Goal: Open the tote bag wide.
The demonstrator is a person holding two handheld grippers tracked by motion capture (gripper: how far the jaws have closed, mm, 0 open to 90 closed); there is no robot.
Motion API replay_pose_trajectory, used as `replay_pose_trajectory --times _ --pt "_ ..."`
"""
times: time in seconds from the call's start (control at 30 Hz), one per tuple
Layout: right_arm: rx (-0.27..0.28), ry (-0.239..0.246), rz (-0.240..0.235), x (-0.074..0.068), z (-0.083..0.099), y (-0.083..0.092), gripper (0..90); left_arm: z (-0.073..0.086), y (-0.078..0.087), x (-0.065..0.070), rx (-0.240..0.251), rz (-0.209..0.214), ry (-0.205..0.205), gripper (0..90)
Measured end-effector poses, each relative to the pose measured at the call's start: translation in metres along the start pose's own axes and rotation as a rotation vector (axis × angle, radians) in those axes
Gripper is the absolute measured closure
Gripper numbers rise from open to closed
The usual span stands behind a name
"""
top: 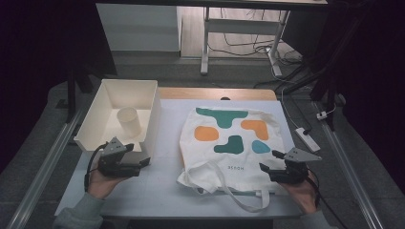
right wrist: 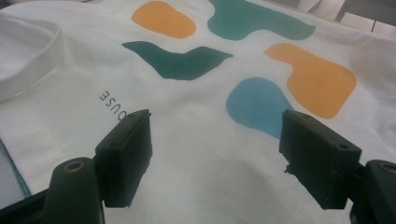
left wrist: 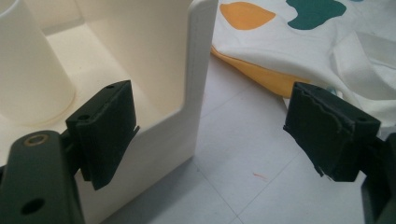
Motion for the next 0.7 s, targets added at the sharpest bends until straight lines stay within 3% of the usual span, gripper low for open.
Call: replay_pose_trajectory --times 0.7 --pt "-0.009 0.004 0.006 -0.0007 0.0022 0.0 26.8 0.0064 0.0068 0.0084 0.003 0.019 -0.009 19.3"
Point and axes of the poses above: each handheld gripper's, and its own axes: y roughly backward along the jaws, z roughly out of its underside, x roughly to its right, the point moved 9 cm from there along -y, roughly forward along the jaws, and after that the axes turned 1 degree about -x, right-handed, at the moved point
